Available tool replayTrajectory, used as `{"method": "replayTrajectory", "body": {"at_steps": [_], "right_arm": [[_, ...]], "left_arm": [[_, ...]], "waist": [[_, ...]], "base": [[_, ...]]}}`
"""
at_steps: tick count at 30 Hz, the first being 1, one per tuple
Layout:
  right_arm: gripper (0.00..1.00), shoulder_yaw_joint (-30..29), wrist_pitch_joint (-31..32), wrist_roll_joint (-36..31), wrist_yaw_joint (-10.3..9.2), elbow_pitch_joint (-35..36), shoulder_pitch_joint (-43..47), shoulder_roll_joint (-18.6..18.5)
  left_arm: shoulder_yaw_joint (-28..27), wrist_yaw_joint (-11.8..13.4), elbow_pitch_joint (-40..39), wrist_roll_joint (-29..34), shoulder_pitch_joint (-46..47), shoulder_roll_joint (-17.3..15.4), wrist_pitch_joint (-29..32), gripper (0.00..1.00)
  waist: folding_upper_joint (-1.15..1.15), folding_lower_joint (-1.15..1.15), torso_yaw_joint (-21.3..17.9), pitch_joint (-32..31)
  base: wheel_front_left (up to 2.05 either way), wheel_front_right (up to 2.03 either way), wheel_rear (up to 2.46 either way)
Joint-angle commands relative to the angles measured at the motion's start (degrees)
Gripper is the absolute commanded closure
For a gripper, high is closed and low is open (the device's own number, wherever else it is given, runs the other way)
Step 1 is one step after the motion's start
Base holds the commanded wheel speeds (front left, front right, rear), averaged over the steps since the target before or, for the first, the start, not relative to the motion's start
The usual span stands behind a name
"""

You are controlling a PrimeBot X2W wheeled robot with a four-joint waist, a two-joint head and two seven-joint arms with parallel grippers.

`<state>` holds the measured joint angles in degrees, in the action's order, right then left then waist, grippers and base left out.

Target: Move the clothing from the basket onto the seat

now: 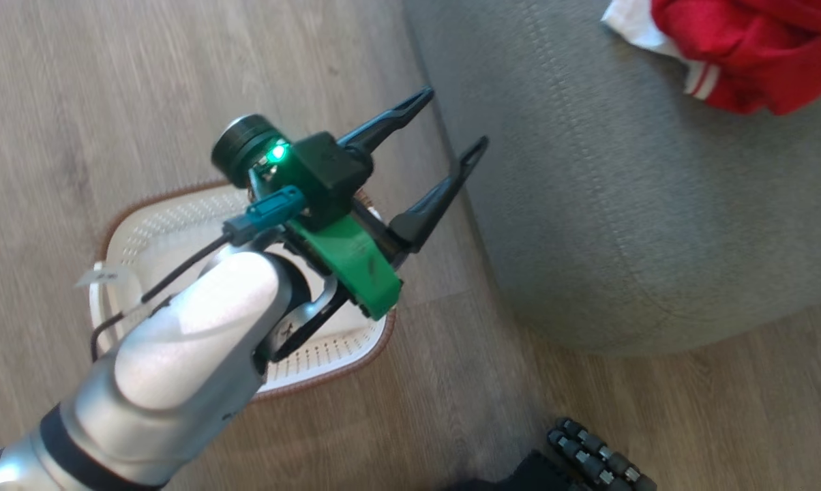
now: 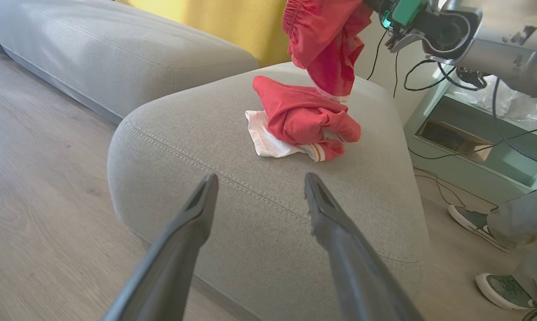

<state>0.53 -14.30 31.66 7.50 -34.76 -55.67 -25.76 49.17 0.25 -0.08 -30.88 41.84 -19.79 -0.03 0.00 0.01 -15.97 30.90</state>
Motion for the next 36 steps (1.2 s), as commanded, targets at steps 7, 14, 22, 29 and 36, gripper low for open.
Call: {"method": "replayTrajectory", "body": {"at_steps": [7, 14, 22, 29, 36], "right_arm": [[1.00, 1.32, 1.43, -0.33, -0.01, -6.45, -4.56, -4.21], [1.00, 2.90, 5.28, -1.46, -0.01, -15.38, -5.84, -4.16], [0.28, 6.45, 11.48, -0.86, -0.01, -21.81, -6.20, -2.70], [0.00, 10.09, 14.04, 0.95, -0.01, -23.03, -5.52, -1.75], [0.00, 14.68, 16.58, 2.64, -0.01, -20.96, -4.13, -2.96]], "left_arm": [[0.18, -1.96, -0.47, 1.91, 5.01, 2.45, -1.89, 0.00], [0.98, -2.96, 1.86, 1.59, 5.24, 3.41, -3.56, 0.00], [1.08, -2.84, 3.89, 0.45, 4.16, 3.83, -4.68, 0.00], [1.17, -2.57, 5.12, -0.91, 2.22, 3.82, -5.50, 0.00], [0.60, -1.49, 5.83, -2.52, -0.62, 3.28, -6.55, 0.00]], "waist": [[0.00, -0.01, 4.13, 3.96], [0.00, -0.01, 5.63, 3.77], [0.00, -0.01, 5.35, 0.20], [0.00, -0.01, 3.75, -4.88], [0.00, -0.01, 2.03, -10.78]], "base": [[0.00, 0.00, 0.00], [0.00, 0.00, 0.00], [0.00, 0.00, 0.00], [0.00, 0.00, 0.00], [0.00, 0.00, 0.00]]}}
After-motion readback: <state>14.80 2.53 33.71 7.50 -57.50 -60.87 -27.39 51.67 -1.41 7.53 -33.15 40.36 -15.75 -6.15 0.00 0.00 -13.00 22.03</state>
